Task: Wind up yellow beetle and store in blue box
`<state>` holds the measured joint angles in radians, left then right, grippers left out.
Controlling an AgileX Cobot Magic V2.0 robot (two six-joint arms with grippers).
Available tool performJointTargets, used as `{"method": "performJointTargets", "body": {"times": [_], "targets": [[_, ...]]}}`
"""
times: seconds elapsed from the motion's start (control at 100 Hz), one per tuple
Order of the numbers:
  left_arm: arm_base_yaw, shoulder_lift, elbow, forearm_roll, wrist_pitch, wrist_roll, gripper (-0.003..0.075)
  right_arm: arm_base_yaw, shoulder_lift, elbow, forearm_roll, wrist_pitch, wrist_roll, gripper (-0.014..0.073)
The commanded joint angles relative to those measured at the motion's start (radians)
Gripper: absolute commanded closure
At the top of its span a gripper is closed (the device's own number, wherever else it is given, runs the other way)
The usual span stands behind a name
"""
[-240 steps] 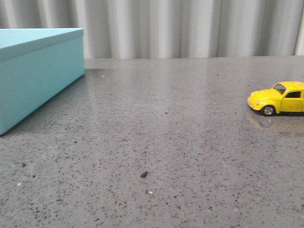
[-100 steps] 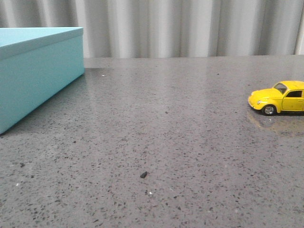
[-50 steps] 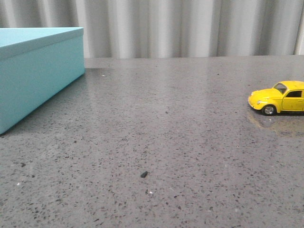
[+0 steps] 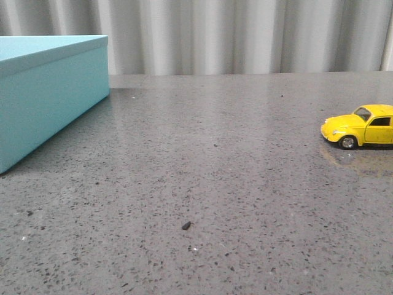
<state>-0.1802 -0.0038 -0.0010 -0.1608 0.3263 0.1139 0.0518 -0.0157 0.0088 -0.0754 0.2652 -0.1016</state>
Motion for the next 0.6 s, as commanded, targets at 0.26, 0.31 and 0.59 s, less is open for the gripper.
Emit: {"method": "performJointTargets", "body": {"times": [0.26,0.31,0.59], "targets": [[-0.001,-0.033,0.027,-0.028,-0.135,-0.007,0.0741,-0.004,-0.014,0.025,0.03,-0.348,-0.005,0.0646],[-0.001,-0.033,0.027,-0.103,-0.161,-0.007,0.0741,-0.004,-0.014,0.025,0.081,-0.343,-0.005,0.0646],[-0.001,-0.033,0.027,-0.59,-0.425,-0.007,0.0741,-0.004,-0.014,0.014,0.579,-0.354,-0.003,0.0646]]}}
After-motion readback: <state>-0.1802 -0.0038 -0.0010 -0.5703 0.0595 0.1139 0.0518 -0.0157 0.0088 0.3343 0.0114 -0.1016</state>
